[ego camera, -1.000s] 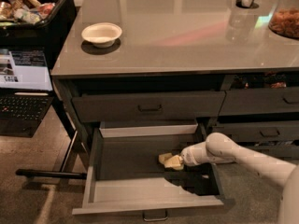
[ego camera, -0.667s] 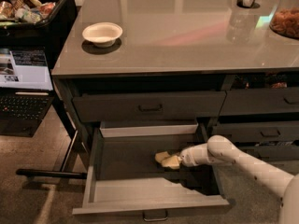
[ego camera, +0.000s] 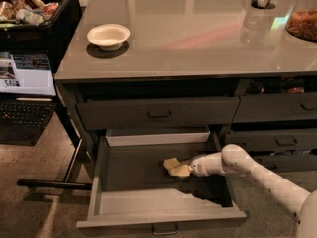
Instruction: Place sponge into middle drawer
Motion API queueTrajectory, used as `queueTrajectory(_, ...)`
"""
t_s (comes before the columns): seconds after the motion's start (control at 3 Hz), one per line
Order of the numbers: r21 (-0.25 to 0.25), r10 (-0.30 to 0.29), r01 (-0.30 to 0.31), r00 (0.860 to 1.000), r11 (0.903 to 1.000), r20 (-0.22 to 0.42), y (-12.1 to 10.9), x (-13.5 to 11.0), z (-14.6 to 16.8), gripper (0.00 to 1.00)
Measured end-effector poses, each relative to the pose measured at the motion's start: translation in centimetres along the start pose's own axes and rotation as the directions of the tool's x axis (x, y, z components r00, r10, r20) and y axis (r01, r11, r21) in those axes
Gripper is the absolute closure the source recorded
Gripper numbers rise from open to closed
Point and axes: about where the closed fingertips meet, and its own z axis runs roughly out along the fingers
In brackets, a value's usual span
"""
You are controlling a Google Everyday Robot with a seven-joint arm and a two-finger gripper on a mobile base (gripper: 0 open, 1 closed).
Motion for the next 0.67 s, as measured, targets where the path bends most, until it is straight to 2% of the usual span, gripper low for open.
queueTrajectory(0.33, -0.002, -0.002, 0.002, 1.0, 1.0, 0.001, 0.02, -0.04, 0.0, 0.0)
queueTrajectory(0.67, -0.002, -0.002, 0.002, 1.0, 1.0, 0.001, 0.02, -0.04, 0.01, 0.0)
